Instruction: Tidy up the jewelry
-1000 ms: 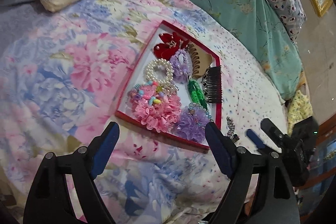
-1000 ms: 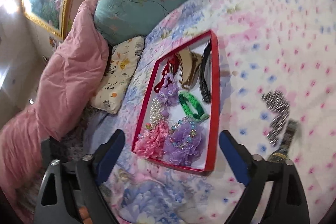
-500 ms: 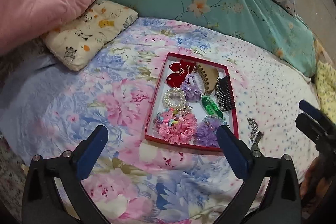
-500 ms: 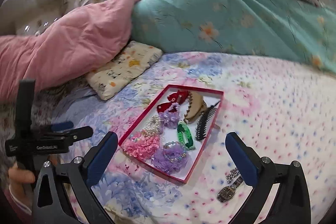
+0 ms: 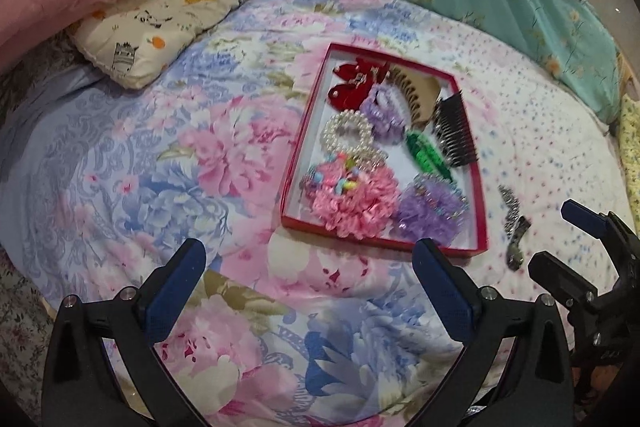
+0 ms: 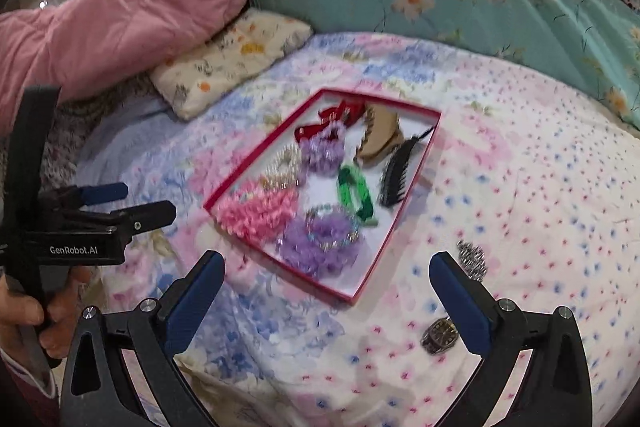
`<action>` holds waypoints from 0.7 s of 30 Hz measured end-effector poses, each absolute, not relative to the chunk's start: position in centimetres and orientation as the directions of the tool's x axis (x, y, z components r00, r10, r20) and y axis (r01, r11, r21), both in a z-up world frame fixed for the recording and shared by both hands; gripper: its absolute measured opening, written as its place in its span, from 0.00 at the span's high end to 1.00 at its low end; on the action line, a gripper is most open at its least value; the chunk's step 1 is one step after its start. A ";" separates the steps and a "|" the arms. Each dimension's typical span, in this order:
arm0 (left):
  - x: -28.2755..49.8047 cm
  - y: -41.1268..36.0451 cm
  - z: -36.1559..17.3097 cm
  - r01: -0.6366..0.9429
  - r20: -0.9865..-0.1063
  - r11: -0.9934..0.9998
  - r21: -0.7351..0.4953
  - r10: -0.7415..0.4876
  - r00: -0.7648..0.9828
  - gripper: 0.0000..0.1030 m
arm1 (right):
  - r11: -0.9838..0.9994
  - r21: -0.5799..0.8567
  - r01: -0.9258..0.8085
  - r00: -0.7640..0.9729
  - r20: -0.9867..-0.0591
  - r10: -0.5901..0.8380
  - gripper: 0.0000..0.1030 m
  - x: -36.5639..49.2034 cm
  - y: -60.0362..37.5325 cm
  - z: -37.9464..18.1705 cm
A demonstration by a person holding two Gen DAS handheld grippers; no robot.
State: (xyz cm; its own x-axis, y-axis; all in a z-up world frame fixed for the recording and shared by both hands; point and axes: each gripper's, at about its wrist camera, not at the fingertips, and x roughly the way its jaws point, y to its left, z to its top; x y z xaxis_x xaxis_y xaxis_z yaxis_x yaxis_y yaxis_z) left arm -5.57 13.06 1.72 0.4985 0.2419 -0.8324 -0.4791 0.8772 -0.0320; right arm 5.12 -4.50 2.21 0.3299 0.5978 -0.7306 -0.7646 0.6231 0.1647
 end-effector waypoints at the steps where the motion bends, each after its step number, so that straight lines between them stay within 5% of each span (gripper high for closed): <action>1: -5.5 13.1 1.5 -0.480 -0.835 0.877 -0.027 0.244 0.492 0.00 | 0.624 0.165 -0.764 0.325 -0.738 0.592 0.00 5.1 -4.3 1.8; 21: -5.1 13.2 -0.1 -0.493 -0.842 0.869 0.033 0.290 0.455 0.00 | 0.655 0.172 -0.736 0.311 -0.773 0.553 0.00 5.7 -3.8 -0.4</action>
State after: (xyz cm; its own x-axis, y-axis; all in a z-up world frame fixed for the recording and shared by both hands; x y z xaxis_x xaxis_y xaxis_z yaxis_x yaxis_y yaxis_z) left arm -5.12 13.21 -0.15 0.4551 0.2899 -0.8419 -0.4931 0.8693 0.0328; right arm 5.67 -3.78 -0.35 0.3108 0.5525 -0.7734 -0.7357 0.6550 0.1722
